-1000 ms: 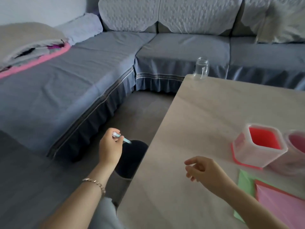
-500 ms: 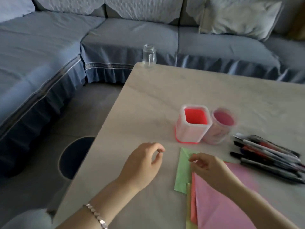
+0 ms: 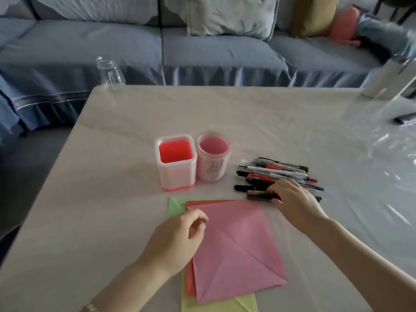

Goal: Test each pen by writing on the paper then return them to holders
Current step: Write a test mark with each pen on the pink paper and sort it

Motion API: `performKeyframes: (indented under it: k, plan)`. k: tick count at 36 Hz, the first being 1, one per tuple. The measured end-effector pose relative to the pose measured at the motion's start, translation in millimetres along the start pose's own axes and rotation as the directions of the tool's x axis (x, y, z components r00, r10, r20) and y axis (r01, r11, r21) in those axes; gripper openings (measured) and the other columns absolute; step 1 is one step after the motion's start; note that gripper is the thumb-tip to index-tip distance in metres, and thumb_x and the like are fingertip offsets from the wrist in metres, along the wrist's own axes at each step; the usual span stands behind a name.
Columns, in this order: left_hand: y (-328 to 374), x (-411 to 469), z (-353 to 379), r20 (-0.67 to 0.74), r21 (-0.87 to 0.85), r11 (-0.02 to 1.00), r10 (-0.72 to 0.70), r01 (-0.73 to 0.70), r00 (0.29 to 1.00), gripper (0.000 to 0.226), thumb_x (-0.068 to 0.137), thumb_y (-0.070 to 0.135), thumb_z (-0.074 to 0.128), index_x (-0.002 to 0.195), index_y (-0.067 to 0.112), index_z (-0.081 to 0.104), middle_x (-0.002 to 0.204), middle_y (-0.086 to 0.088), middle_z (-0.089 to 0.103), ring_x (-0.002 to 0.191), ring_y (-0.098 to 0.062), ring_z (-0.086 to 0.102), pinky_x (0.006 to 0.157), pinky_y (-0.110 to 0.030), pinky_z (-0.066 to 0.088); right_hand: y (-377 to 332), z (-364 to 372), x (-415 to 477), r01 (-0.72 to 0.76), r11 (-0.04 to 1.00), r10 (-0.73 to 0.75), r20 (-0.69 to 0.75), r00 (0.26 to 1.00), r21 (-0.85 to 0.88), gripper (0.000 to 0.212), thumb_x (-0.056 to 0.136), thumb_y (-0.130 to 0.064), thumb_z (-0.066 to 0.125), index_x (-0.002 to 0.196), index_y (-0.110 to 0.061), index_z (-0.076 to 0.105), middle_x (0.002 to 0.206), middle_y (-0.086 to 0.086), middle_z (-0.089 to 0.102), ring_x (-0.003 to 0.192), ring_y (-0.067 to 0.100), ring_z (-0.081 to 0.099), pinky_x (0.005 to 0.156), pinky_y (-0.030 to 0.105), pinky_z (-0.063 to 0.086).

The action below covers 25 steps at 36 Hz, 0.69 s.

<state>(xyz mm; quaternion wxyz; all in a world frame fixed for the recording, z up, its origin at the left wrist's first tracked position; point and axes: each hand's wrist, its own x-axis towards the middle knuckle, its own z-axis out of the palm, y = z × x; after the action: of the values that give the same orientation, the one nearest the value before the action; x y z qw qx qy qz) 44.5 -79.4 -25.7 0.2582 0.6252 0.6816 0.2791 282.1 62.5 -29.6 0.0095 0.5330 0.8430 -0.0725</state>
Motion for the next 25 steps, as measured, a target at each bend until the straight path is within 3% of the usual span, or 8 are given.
performKeyframes:
  k: [4,8,11,13,17,20,22,25]
  plan:
    - [2.5,5.4,0.6,0.01,-0.01,1.0,-0.014,0.014,1.0,0.012,0.091,0.021,0.055,0.095,0.03,0.063,0.081,0.023,0.059,0.081,0.007,0.055,0.068,-0.004,0.036,0.5,5.8,2.4,0.009,1.0,-0.01,0.049,0.999,0.022,0.036,0.09,-0.025,0.056,0.125,-0.019,0.05,0.124,-0.002,0.048,0.123,0.019,0.038,0.1,0.028,0.028]
    - [5.8,8.7,3.2,0.009,-0.025,1.0,-0.017,0.017,1.0,0.012,0.091,0.018,0.055,0.095,0.025,0.063,0.071,0.021,0.055,0.069,0.014,0.049,0.062,-0.004,0.034,-2.5,7.4,0.1,0.032,0.999,-0.032,-0.009,0.999,0.039,0.03,0.091,-0.025,0.054,0.12,-0.017,0.055,0.119,0.001,0.051,0.119,0.02,0.044,0.096,0.028,0.03]
    - [9.6,11.1,7.3,-0.001,-0.043,0.999,-0.022,0.022,1.0,0.012,0.091,0.017,0.055,0.095,0.024,0.063,0.07,0.019,0.055,0.068,0.013,0.05,0.062,-0.004,0.034,-5.5,5.5,-5.9,0.07,0.996,-0.062,-0.122,0.991,0.061,0.024,0.087,-0.015,0.062,0.11,-0.012,0.065,0.103,0.006,0.061,0.102,0.028,0.058,0.084,0.032,0.042]
    - [12.0,13.2,11.6,-0.009,-0.064,0.998,-0.014,0.014,1.0,0.013,0.09,0.017,0.056,0.098,0.024,0.064,0.083,0.017,0.062,0.075,0.008,0.054,0.07,-0.007,0.039,-6.9,4.4,-10.8,0.129,0.988,-0.106,-0.24,0.965,0.081,0.023,0.076,-0.006,0.072,0.099,-0.008,0.07,0.086,0.009,0.062,0.081,0.032,0.065,0.068,0.036,0.05]
    - [21.1,16.4,16.0,-0.035,-0.186,0.981,0.043,-0.049,0.998,0.018,0.09,0.016,0.059,0.107,0.022,0.062,0.094,0.014,0.064,0.088,0.004,0.056,0.078,-0.014,0.045,-21.6,-9.3,-22.4,0.246,0.938,-0.156,-0.333,0.93,0.246,0.027,0.08,-0.012,0.07,0.107,-0.012,0.069,0.088,0.001,0.059,0.077,0.013,0.055,0.065,0.023,0.045]
    - [34.9,17.3,12.5,0.023,-0.374,0.927,0.046,-0.034,0.999,0.028,0.085,0.046,0.06,0.111,0.039,0.052,0.098,0.018,0.061,0.091,0.006,0.055,0.076,-0.009,0.043,-36.6,-22.2,-31.2,0.375,0.846,-0.259,-0.322,0.911,0.378,0.037,0.076,-0.021,0.071,0.112,-0.016,0.066,0.093,-0.011,0.057,0.085,0.002,0.051,0.075,0.008,0.04]
    - [41.9,20.0,12.4,0.087,-0.489,0.871,-0.01,0.051,0.996,0.034,0.075,0.058,0.06,0.105,0.046,0.05,0.097,0.02,0.063,0.089,0.006,0.059,0.073,-0.008,0.043,-48.3,-28.6,-36.8,0.434,0.792,-0.323,-0.309,0.895,0.429,0.043,0.073,-0.026,0.071,0.115,-0.025,0.062,0.089,-0.02,0.054,0.087,0.001,0.053,0.079,0.009,0.043]
    - [45.3,22.1,15.1,0.11,-0.551,0.831,-0.019,0.077,0.994,0.033,0.072,0.048,0.07,0.099,0.031,0.064,0.082,0.013,0.069,0.075,-0.002,0.064,0.07,-0.017,0.048,-64.4,-33.6,-42.8,0.451,0.767,-0.349,-0.293,0.89,0.457,0.042,0.074,-0.034,0.065,0.113,-0.037,0.05,0.084,-0.022,0.052,0.085,0.0,0.054,0.074,0.017,0.048]
